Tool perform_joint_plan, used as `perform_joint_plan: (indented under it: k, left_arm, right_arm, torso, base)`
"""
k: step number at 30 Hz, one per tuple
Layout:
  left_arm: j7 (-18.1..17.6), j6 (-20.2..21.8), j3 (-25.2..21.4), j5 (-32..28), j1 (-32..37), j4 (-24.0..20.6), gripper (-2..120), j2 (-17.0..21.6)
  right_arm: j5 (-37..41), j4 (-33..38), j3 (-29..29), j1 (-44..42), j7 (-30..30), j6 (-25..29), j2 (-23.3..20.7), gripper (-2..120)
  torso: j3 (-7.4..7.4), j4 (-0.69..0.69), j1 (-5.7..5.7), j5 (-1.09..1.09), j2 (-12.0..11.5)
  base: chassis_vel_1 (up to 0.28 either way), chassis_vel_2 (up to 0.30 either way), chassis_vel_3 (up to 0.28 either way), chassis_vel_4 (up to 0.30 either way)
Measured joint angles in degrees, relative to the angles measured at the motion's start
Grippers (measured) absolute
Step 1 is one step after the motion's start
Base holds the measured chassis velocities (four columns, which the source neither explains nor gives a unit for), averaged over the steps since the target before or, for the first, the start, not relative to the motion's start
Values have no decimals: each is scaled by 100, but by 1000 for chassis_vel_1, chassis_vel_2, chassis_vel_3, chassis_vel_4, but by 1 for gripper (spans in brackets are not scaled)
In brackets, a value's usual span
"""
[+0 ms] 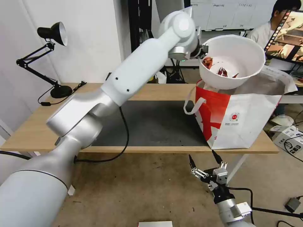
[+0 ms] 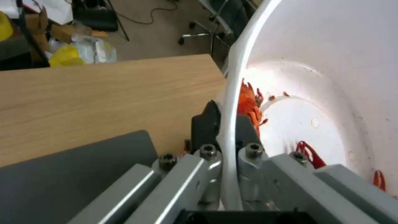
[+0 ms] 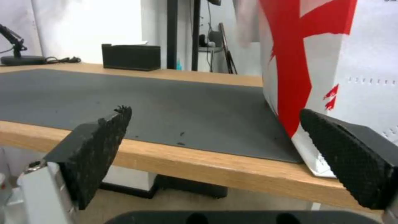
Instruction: Pick up the trash from the table and place it into the takeout bag.
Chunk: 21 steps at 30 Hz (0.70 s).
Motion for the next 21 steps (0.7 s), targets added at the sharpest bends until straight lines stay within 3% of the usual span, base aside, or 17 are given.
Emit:
perform_joint_plan:
  k: [10,15,16,21]
  left_arm:
    - [8,-373,271,406,42,-51,0,-44]
    - [134,-871,632,961,203,-200,0,-35]
    - [248,-1233,837,1325,289,-281,0,-30]
    - [457,-1667,1141,1812,453,-470,0,-22]
  right_arm:
    - [0,0,0,0,0,0,0,100]
    - [0,0,0,0,0,0,0,100]
    - [0,0,0,0,0,0,0,100]
    - [0,0,0,0,0,0,0,100]
  torso:
    - [0,0,0,0,0]
    - [0,-1,0,0,0]
    - [0,-1,0,0,0]
    - [0,-1,0,-1,0]
  base:
    - [0,0,0,0]
    - [0,0,0,0]
    - [0,0,0,0]
    - [0,0,0,0]
